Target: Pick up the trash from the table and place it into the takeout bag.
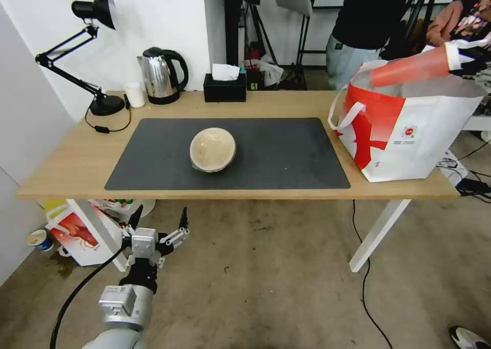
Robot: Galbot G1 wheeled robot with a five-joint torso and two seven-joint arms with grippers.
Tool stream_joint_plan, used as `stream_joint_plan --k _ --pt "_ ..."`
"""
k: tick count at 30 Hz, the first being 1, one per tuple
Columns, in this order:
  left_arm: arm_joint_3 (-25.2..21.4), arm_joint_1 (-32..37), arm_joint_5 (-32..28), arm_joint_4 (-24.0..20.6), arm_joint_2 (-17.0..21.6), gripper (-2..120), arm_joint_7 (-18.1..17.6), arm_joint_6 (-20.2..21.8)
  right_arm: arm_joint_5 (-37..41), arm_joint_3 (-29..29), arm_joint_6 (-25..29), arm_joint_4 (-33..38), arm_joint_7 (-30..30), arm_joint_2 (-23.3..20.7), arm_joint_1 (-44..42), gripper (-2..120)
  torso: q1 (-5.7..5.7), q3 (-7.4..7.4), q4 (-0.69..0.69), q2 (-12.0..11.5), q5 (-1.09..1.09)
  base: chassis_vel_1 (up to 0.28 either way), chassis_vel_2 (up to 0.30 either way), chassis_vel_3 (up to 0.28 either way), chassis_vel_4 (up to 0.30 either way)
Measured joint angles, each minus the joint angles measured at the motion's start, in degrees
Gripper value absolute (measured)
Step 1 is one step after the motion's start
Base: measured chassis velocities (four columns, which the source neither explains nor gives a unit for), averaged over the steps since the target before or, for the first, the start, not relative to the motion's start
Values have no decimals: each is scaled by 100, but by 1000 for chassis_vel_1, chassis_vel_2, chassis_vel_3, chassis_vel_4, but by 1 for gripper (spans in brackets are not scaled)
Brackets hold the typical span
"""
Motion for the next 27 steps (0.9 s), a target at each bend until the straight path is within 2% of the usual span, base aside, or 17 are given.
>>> stream_joint_plan --k 6,9,27 --pt "0 0 0 0 0 100 0 0 -134 -788 109 -218 -119 305 808 11 0 0 0 0 -1 0 0 0 0" --pt "0 0 0 0 0 100 0 0 -167 -937 116 -233 -124 411 951 11 0 0 0 0 -1 0 0 0 0" --pt "0 0 0 0 0 100 0 0 -386 -1126 161 -445 -161 915 1092 11 0 -1 -1 0 -1 0 0 0 0"
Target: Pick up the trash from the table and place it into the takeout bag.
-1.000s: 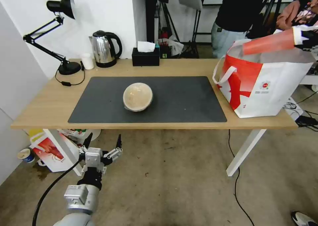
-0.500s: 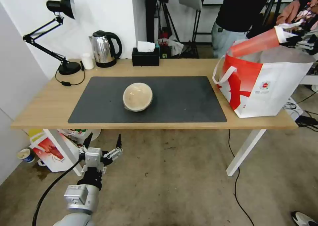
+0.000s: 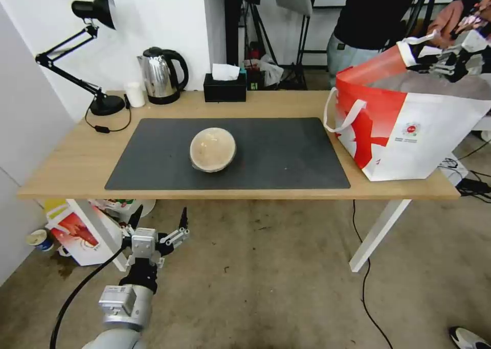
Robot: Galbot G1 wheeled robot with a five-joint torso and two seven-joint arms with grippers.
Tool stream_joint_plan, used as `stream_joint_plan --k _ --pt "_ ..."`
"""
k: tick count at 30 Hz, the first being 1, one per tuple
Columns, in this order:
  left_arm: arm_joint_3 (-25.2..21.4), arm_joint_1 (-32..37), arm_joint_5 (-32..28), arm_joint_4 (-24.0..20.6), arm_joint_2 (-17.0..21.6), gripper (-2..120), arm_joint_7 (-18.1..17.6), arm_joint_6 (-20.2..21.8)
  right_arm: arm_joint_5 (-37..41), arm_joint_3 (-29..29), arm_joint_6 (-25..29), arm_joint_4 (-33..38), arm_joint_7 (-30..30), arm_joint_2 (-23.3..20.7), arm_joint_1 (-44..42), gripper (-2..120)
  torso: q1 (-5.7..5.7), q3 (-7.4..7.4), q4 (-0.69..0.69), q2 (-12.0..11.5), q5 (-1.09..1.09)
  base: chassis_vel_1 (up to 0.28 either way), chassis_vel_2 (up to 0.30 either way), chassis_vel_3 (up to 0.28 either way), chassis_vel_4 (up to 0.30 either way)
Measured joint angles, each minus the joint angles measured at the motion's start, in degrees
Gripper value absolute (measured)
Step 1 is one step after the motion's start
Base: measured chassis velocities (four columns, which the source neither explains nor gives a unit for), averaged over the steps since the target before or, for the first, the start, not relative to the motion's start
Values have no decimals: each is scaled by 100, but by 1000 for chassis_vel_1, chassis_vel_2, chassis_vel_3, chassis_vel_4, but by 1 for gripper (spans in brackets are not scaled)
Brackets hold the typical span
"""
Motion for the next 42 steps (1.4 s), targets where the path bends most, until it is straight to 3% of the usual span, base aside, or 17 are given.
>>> stream_joint_plan --k 22,42 --pt "0 0 0 0 0 100 0 0 -399 18 327 -596 -285 306 90 11 0 1 0 0 1 0 0 0 0" --pt "0 0 0 0 0 100 0 0 -924 17 543 -721 -588 481 92 11 -1 1 0 0 1 0 0 0 0"
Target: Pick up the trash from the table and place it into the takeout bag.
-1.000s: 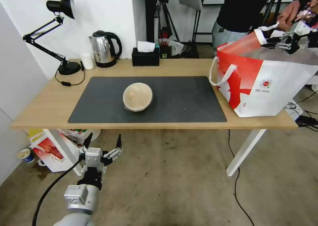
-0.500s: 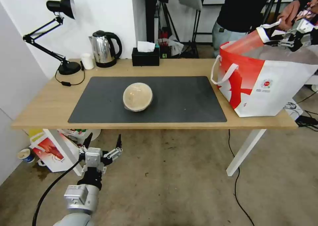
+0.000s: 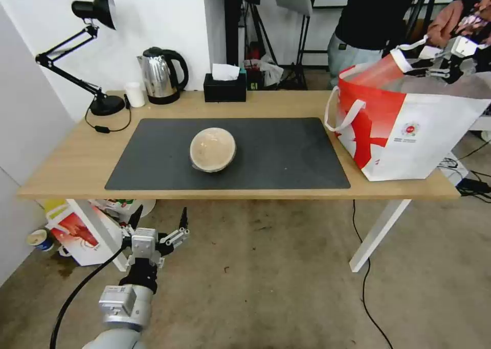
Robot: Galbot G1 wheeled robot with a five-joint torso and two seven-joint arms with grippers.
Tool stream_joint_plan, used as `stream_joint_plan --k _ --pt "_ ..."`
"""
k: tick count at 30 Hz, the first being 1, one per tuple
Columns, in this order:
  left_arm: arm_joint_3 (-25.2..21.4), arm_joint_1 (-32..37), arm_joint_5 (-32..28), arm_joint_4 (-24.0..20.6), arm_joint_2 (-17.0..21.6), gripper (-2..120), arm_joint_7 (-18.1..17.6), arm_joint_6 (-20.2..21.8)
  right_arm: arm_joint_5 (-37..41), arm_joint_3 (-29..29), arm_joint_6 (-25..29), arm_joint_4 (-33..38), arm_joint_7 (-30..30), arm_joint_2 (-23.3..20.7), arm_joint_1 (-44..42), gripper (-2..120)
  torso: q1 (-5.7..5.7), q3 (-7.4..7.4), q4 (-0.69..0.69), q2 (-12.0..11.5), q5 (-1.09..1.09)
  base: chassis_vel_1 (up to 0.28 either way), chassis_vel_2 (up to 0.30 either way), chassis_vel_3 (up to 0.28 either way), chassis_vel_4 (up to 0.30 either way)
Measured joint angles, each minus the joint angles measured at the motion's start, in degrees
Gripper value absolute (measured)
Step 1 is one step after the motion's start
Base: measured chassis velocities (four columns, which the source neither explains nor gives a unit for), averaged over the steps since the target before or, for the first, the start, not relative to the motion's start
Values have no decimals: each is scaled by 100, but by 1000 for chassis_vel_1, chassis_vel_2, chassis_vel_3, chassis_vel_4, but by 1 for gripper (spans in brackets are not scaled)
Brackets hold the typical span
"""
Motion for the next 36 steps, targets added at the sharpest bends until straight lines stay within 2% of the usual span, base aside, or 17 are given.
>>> stream_joint_plan --k 18,36 --pt "0 0 0 0 0 100 0 0 -159 -61 72 -14 -43 203 -91 11 0 0 0 0 0 0 0 0 0" --pt "0 0 0 0 0 100 0 0 485 39 -108 5 83 431 -391 11 0 0 0 0 0 0 0 0 0"
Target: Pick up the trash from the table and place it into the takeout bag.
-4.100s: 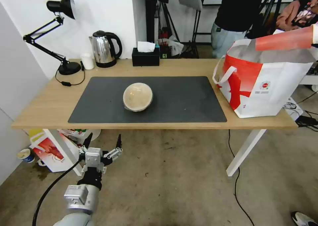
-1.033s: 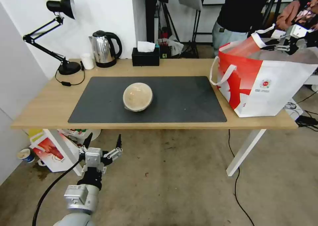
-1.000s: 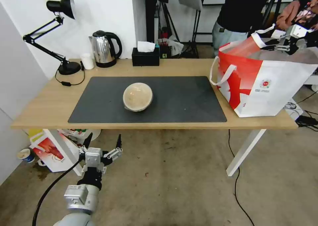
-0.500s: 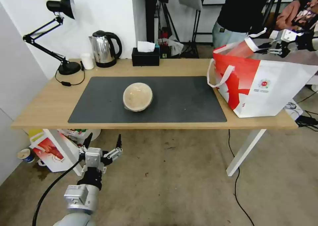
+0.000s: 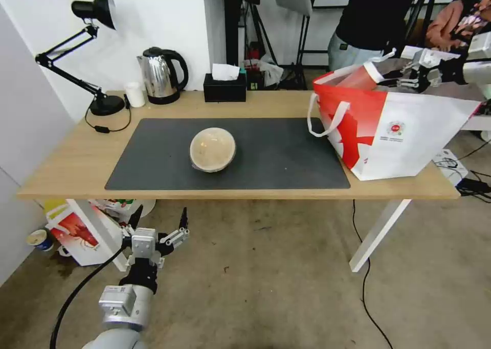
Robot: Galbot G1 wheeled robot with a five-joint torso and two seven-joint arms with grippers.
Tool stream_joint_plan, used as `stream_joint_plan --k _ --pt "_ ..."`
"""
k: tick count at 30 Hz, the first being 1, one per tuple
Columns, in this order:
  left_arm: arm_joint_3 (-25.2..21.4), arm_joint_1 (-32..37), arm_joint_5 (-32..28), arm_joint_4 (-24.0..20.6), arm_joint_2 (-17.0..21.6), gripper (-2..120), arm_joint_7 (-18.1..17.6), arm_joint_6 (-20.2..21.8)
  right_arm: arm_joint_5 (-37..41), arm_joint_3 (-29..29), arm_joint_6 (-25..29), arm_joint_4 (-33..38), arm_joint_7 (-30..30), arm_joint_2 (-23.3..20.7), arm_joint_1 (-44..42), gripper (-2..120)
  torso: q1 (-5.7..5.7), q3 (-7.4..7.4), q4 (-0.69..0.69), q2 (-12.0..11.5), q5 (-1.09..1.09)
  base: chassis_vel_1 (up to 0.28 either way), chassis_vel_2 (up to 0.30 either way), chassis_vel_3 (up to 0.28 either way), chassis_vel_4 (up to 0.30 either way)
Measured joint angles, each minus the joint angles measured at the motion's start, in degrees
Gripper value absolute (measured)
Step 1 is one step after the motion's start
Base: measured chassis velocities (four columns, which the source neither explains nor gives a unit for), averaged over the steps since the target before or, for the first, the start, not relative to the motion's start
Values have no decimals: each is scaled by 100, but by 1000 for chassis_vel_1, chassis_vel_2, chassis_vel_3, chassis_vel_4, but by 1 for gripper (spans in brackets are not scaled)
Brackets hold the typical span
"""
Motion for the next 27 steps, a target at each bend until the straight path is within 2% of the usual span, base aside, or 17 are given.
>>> stream_joint_plan --k 17,27 --pt "0 1 0 0 0 100 0 0 124 11 -46 -151 62 324 -54 11 0 0 0 0 0 0 0 0 0" --pt "0 0 0 0 0 100 0 0 -23 69 100 -172 0 310 -151 12 0 0 1 0 1 0 0 0 0"
